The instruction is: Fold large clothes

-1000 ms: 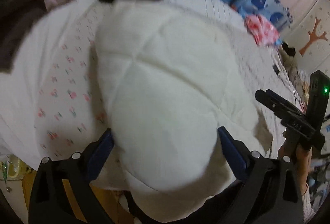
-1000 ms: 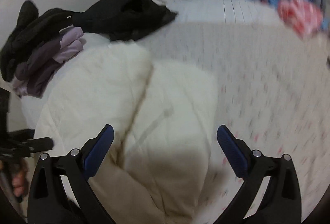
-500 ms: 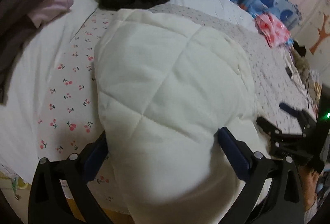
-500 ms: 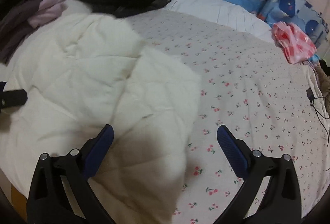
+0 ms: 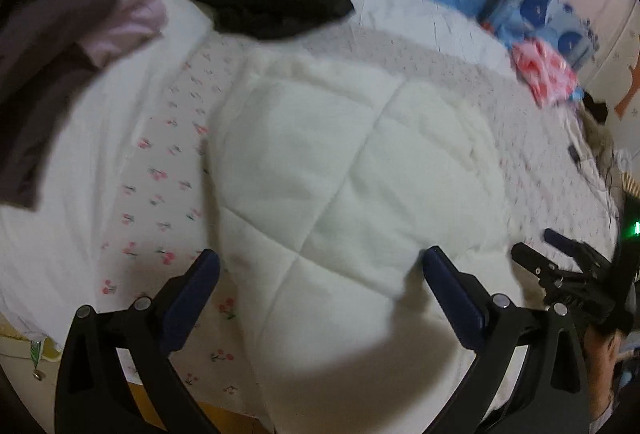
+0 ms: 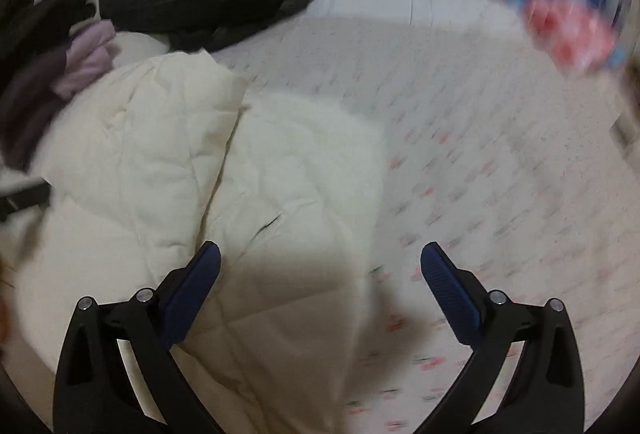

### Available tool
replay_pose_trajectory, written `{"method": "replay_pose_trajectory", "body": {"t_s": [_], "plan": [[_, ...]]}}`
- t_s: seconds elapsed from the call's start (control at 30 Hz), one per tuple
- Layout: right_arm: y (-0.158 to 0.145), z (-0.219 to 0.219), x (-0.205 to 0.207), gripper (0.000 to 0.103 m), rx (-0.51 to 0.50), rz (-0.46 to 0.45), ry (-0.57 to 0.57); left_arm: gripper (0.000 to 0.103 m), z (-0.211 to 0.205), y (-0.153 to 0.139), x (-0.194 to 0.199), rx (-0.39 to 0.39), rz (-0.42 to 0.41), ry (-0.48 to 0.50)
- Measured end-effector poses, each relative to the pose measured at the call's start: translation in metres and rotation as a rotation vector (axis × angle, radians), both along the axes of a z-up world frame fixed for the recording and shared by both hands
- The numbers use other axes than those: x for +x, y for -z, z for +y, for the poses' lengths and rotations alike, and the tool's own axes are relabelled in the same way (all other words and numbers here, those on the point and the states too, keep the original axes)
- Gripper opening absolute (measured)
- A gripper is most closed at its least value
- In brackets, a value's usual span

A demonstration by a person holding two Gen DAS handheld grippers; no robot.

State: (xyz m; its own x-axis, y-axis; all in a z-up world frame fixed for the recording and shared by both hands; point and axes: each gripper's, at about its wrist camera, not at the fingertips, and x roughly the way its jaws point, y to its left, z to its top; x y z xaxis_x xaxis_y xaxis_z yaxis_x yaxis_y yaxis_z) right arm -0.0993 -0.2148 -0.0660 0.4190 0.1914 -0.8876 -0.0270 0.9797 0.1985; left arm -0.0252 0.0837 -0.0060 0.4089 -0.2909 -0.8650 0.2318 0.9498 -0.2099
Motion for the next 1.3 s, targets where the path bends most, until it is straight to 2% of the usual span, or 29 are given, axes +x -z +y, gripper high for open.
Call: {"method": "replay_pose_trajectory", "body": {"t_s": [0.03,0.07,0.13,0.2,0.27,0.37,0.43,0.47,0.5,0.53,0.57,0.67,0.77,0.83,0.9,1.0,1.03,1.13,1.23,1.3], "plan": [[0.016,0.006,0.006,0.097,0.003,0.089,-0.037,0.098,-0.009,0.011,0.003,0.01,0.037,0.046],[0.017,0.005,0.005,0.097,0.01,0.083,-0.041,0.098,-0.012,0.011,0.002,0.039,0.025,0.054],[0.0,-0.003,0.006,0.097,-0.011,0.008,-0.016,0.097,-0.009,-0.004,0.005,0.032,-0.005,0.067],[-0.023,-0.013,0.013,0.097,0.013,-0.083,0.023,0.097,0.001,-0.022,0.017,0.033,-0.062,0.022],[-0.049,-0.015,0.034,0.097,0.001,-0.16,0.054,0.097,0.007,-0.029,0.033,0.008,-0.064,-0.009],[-0.057,0.001,0.072,0.097,-0.06,-0.189,0.026,0.097,-0.003,-0.018,0.059,0.022,-0.036,-0.008],[-0.029,0.021,0.103,0.097,-0.145,-0.123,-0.005,0.098,-0.017,0.006,0.073,0.022,0.023,0.017],[-0.005,0.027,0.116,0.097,-0.187,-0.046,-0.03,0.098,-0.024,0.015,0.075,0.051,0.027,0.018],[0.018,0.029,0.125,0.097,-0.183,0.03,-0.056,0.098,-0.027,0.018,0.077,0.064,0.03,0.011],[0.029,0.019,0.129,0.097,-0.103,0.061,-0.042,0.098,-0.026,0.019,0.078,0.058,0.034,0.003],[0.028,0.01,0.129,0.097,-0.07,0.07,-0.03,0.098,-0.023,0.016,0.076,0.041,0.034,0.007],[0.002,-0.007,0.097,0.097,-0.061,0.0,-0.014,0.097,-0.007,-0.001,0.056,0.006,-0.007,0.009],[-0.019,-0.023,0.041,0.097,0.011,-0.049,0.011,0.097,0.017,-0.004,0.033,0.003,-0.033,-0.023],[-0.009,-0.019,0.015,0.097,0.025,0.0,-0.01,0.098,0.029,0.002,0.02,-0.01,-0.02,-0.041],[0.017,-0.01,-0.002,0.097,0.046,0.083,-0.066,0.098,0.029,0.015,0.009,-0.025,0.012,-0.038],[0.014,-0.022,-0.02,0.097,0.109,0.045,-0.01,0.098,0.03,0.014,-0.01,-0.032,0.007,-0.044],[0.005,-0.027,-0.026,0.097,0.133,0.002,0.015,0.097,0.028,0.011,-0.016,-0.035,0.003,-0.036],[-0.011,-0.034,-0.035,0.097,0.13,-0.052,0.045,0.097,0.025,0.005,-0.032,-0.009,-0.023,-0.025],[-0.007,-0.024,-0.034,0.097,0.075,0.003,-0.008,0.098,0.019,0.003,-0.039,0.035,-0.05,-0.019],[-0.009,-0.012,-0.04,0.097,0.035,-0.027,-0.009,0.098,0.017,0.0,-0.047,0.068,-0.078,-0.021]]}}
